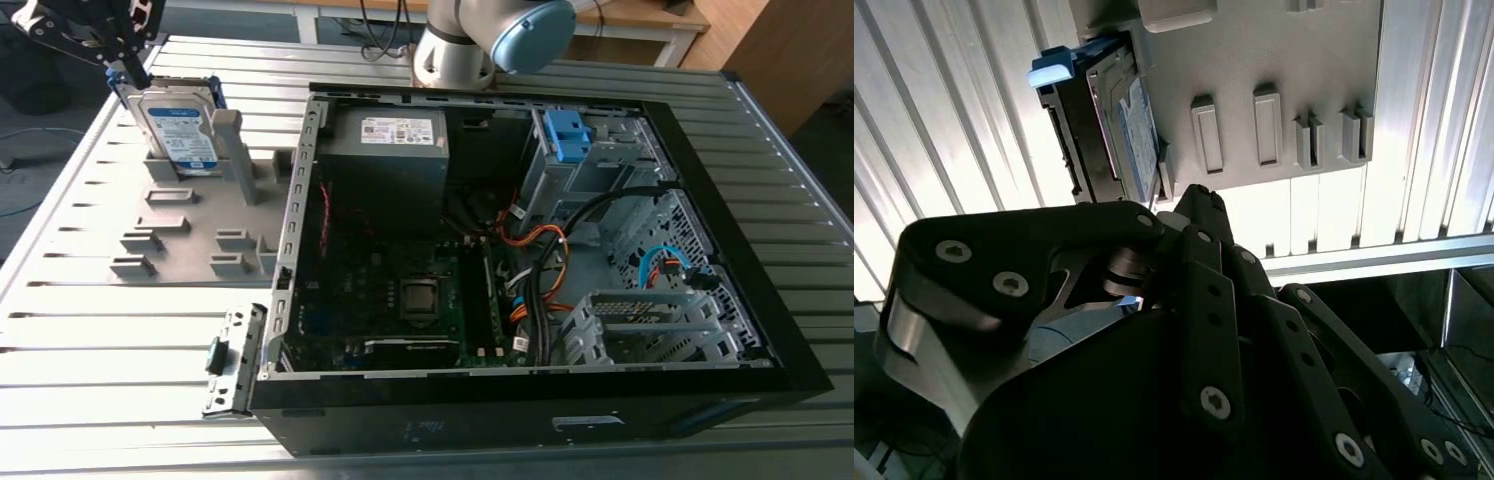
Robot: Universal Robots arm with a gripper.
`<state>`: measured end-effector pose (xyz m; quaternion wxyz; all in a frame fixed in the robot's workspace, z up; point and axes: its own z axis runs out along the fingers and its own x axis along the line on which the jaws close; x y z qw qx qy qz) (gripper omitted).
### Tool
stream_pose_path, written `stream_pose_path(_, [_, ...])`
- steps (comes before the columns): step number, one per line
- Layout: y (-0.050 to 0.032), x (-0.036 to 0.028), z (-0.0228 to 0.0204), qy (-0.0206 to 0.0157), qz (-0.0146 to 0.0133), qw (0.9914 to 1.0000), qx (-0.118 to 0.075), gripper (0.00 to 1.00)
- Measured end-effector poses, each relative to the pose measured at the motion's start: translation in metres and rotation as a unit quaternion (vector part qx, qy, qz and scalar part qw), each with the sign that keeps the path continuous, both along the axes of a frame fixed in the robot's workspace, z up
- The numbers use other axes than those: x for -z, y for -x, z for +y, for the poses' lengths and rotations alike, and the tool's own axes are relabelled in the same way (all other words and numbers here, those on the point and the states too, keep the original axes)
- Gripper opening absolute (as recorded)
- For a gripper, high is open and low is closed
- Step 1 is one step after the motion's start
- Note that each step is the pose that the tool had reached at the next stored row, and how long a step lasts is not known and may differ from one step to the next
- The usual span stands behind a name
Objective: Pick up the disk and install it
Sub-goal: 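Pick up the disk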
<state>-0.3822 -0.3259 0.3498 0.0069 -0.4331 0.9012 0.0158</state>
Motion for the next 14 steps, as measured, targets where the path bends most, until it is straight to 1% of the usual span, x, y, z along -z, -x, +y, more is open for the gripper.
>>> stream_pose_path(14, [0.0000,0.0000,0.0000,0.0000,0.0000,0.99992,-0.013,0.11])
